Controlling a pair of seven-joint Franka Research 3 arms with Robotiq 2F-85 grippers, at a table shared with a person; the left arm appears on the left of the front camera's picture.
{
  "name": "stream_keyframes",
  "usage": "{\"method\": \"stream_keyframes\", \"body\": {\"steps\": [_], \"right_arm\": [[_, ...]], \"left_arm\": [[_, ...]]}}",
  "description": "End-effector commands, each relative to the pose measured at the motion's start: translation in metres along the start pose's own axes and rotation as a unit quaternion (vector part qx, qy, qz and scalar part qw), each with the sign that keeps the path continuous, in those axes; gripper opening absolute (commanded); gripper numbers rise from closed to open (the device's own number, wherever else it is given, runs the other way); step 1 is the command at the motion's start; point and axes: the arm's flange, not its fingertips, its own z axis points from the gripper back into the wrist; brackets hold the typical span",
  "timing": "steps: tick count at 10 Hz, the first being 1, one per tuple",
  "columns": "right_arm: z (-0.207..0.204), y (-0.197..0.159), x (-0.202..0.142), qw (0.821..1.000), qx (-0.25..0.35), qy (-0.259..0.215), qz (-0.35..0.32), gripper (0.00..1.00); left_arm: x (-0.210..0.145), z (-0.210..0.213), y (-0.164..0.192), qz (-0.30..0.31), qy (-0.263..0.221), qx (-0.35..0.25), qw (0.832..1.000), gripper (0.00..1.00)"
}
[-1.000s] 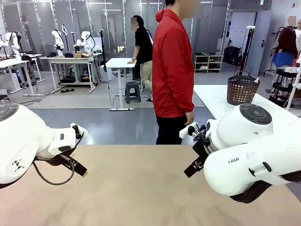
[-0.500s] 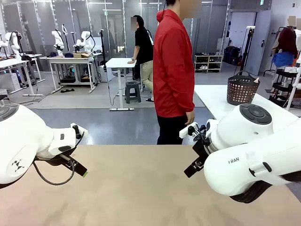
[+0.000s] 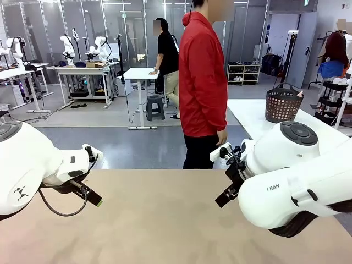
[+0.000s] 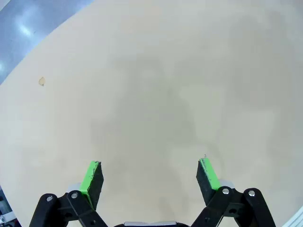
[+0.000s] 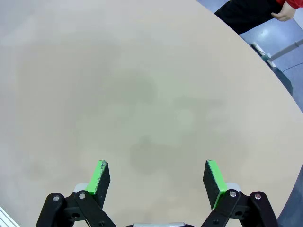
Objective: Fold the towel.
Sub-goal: Grab the top end of the 100 cm Hotel Towel extended by the human.
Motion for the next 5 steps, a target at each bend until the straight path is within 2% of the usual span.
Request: {"method": "stream_keyframes", "body": {"steps": [1,2,3,5], "right_arm": [[0.000,0.000,0.000,1.000,0.000,0.000,0.000,1.00],[0.023,-0.006,0.010,1.000,0.001,-0.005,-0.005,1.00],[0.050,-0.018,0.019,0.999,0.031,-0.006,-0.024,1.00],[0.106,-0.056,0.030,0.994,0.088,-0.017,-0.057,1.00]], "left_arm": [[0.000,0.000,0.000,0.000,0.000,0.000,1.000,1.00],[0.010,0.024,0.009,0.007,0.023,-0.033,0.999,1.00],[0.018,0.052,0.027,0.017,0.043,-0.074,0.996,1.00],[0.025,0.114,0.077,0.062,0.059,-0.191,0.978,1.00]]}}
